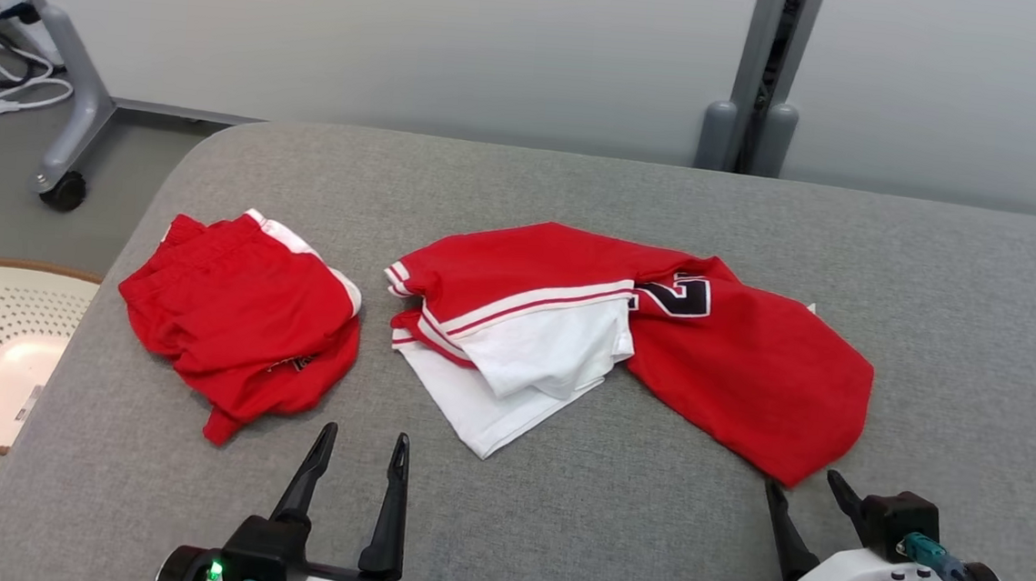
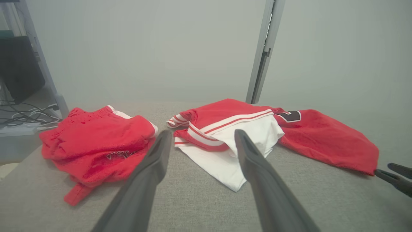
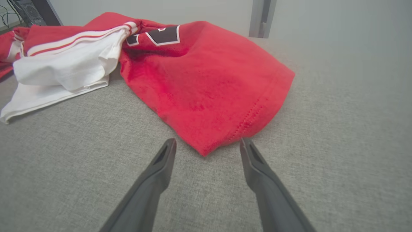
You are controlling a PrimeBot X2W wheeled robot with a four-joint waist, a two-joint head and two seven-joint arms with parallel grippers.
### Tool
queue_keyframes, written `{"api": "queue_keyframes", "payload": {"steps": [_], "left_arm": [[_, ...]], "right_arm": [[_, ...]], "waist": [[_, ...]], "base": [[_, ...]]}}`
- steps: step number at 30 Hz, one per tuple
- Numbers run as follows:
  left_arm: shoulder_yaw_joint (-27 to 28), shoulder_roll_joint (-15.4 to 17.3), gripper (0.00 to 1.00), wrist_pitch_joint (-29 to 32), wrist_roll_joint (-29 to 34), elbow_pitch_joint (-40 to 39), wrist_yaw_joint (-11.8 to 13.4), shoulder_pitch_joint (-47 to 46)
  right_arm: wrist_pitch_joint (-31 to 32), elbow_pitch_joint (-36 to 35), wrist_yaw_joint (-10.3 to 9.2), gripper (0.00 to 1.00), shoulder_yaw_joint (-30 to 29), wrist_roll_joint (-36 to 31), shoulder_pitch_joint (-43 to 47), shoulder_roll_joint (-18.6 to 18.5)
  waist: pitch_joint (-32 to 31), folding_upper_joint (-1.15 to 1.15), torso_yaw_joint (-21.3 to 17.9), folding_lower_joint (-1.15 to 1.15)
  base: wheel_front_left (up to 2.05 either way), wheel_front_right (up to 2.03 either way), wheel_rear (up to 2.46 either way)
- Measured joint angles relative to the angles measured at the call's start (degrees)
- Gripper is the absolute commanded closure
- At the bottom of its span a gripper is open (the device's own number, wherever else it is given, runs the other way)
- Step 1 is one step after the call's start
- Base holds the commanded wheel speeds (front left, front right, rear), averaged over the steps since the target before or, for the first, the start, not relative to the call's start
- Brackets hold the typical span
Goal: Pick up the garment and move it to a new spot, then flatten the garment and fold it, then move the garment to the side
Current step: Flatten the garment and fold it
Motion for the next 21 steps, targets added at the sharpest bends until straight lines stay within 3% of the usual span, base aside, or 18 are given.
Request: {"api": "queue_keyframes", "payload": {"steps": [5, 6, 7, 8, 9, 10, 16, 21], "left_arm": [[-0.5, 0.0, 0.0, 0.0, 0.0, -0.1, 0.0, -0.2], [-0.5, 0.0, 0.0, 0.0, 0.0, -0.1, 0.0, -0.2], [-0.5, 0.0, 0.0, 0.0, 0.0, -0.1, 0.0, -0.2], [-0.5, 0.0, 0.0, 0.0, 0.0, -0.1, 0.0, -0.3], [-0.6, 0.0, 0.0, 0.0, 0.0, 0.0, 0.0, -0.3], [-0.6, 0.0, 0.0, 0.0, 0.0, 0.0, 0.0, -0.4], [-0.4, 0.0, 0.0, 0.0, 0.2, -0.2, 0.0, -1.2], [0.4, 0.0, 0.0, 0.0, 0.6, -0.3, 0.1, -1.3]], "right_arm": [[0.0, 5.4, 0.0, 0.0, -3.3, -3.2, -2.9, 0.0], [0.0, 5.9, 0.0, 0.14, -3.7, -3.4, -3.3, 0.0], [0.0, 6.4, 0.0, 0.46, -3.9, -3.6, -3.6, 0.0], [0.0, 7.1, 0.0, 0.6, -4.0, -4.0, -4.0, 0.0], [0.0, 7.5, 0.0, 0.84, -4.1, -4.1, -4.3, 0.0], [0.0, 7.6, 0.0, 1.0, -4.1, -4.1, -4.4, 0.0], [0.0, 6.4, 0.0, 1.0, -7.2, -6.7, -5.2, 0.1], [0.0, -0.3, 0.0, 1.0, -11.3, -8.7, -3.9, 0.1]], "waist": [[1.1, 0.0, 2.9, 0.0], [1.3, 0.0, 3.2, 0.0], [1.5, 0.0, 3.4, 0.0], [1.7, 0.0, 3.6, 0.0], [1.9, 0.0, 3.7, 0.0], [2.0, 0.0, 3.7, 0.0], [2.7, 0.0, 2.7, 0.0], [2.8, 0.0, 0.7, 0.0]], "base": [[0.0, 0.0, 0.0], [0.0, 0.0, 0.0], [0.0, 0.0, 0.0], [0.0, 0.0, 0.0], [0.0, 0.0, 0.0], [0.0, 0.0, 0.0], [0.0, 0.0, 0.0], [0.0, 0.0, 0.0]]}}
